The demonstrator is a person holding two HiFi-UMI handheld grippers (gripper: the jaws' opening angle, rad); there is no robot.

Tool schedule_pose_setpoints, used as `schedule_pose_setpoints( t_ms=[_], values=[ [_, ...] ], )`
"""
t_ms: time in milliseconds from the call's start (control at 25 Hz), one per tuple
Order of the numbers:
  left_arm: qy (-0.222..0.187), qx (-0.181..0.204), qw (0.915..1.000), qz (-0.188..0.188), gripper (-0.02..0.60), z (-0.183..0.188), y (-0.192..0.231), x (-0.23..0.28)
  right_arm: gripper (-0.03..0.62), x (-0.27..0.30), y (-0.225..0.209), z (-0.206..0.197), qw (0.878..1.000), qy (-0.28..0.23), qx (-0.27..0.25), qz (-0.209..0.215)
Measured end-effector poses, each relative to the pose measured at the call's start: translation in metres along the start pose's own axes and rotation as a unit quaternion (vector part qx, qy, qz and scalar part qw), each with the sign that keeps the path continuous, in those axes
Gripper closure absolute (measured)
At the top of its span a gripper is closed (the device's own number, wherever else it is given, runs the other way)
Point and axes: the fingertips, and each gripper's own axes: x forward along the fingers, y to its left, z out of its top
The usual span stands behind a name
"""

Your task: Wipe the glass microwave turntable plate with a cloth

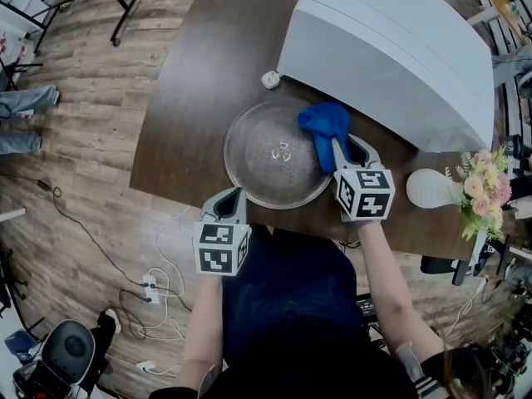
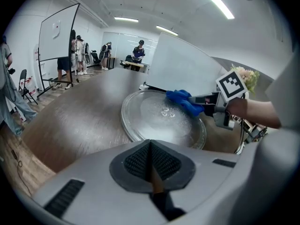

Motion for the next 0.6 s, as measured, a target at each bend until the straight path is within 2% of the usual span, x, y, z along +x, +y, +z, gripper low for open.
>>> schedule_pose_setpoints(
  t_ms=[160,600],
  values=[
    [-0.006,-0.008,0.9999,-0.005,0.578,0.0002,-0.0015,-0.0006,0.523,0.0001,-0.0043,0.0018,0.999,-0.006,0.033,-0.007],
    [-0.011,-0.047,0.9986,-0.023,0.578,-0.0007,-0.0023,-0.002,0.522,-0.0054,-0.0091,0.0032,0.998,-0.015,0.057,-0.024]
  ],
)
